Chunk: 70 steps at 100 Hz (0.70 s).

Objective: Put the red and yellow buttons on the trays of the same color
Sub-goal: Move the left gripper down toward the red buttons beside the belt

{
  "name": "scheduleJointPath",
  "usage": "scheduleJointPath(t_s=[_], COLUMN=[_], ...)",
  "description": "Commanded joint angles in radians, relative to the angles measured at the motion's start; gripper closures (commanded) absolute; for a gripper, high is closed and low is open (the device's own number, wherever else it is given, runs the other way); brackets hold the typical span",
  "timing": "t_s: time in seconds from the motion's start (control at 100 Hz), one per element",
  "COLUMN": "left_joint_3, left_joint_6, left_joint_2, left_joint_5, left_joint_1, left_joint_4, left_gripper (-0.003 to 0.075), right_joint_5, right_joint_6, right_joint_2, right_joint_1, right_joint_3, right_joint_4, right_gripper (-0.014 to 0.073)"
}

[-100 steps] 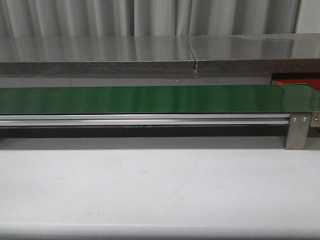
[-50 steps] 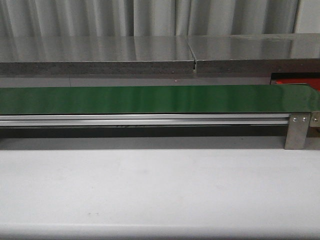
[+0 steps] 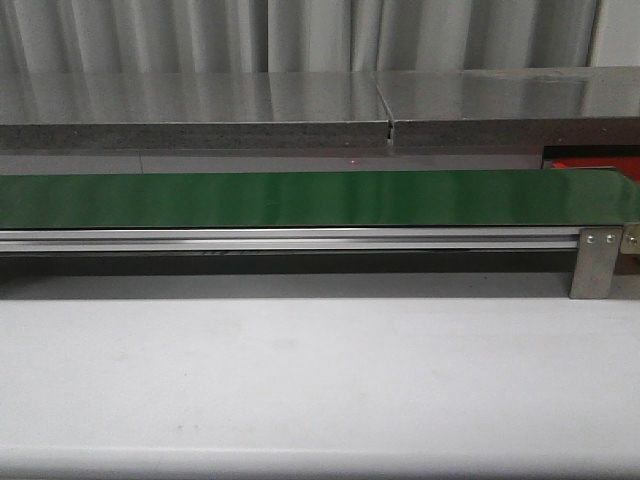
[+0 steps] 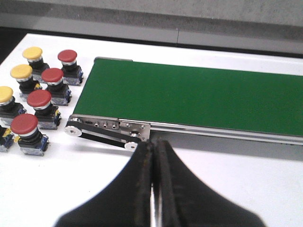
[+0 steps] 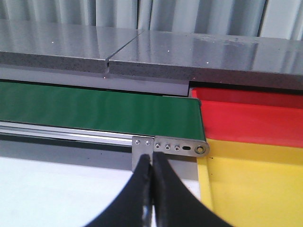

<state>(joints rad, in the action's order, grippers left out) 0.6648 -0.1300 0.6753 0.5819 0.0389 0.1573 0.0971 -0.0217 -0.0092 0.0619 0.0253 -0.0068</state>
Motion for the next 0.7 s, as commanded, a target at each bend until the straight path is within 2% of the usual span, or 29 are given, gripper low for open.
scheduleJointPath(t_s=[0.0, 0.3, 0.4, 0.49, 0.54, 0.64, 0.69], left_joint_3=[0.046, 0.046, 0.046, 0.046, 0.046, 0.046, 0.046], left_joint_6=[-0.008, -0.008, -0.008, -0.008, -0.008, -0.008, -0.008], left_joint_2=[0.071, 0.223, 0.236, 0.236, 0.236, 0.236, 0.236], left_joint_5=[-0.058, -0.062, -0.071, -0.075, -0.075, -0.067, -0.065], left_joint_1=[0.008, 0.008, 0.008, 0.008, 0.008, 0.008, 0.008], left_joint_4=[0.000, 0.003, -0.014, -0.016, -0.018, -0.018, -0.018], left_gripper=[0.0739, 0.0738, 0.0699, 0.0567, 0.0455, 0.0173, 0.0071], right_joint_5=[-0.084, -0.084, -0.084, -0.084, -0.084, -0.084, -0.084], right_joint_6=[0.002, 0.002, 0.002, 0.002, 0.002, 0.002, 0.002], right_joint_2=[-0.014, -0.014, -0.014, -0.014, -0.014, -0.014, -0.014], right_joint_1=[-0.005, -0.005, -0.005, -0.005, -0.005, -0.005, -0.005], right_joint_3=[-0.017, -0.017, -0.017, -0.017, -0.017, -0.017, -0.017], right_joint_4=[-0.006, -0.006, -0.006, -0.006, -0.006, -0.006, -0.006], right_gripper=[0.0711, 0.0711, 0.0711, 0.0711, 0.0711, 0.0711, 0.0711])
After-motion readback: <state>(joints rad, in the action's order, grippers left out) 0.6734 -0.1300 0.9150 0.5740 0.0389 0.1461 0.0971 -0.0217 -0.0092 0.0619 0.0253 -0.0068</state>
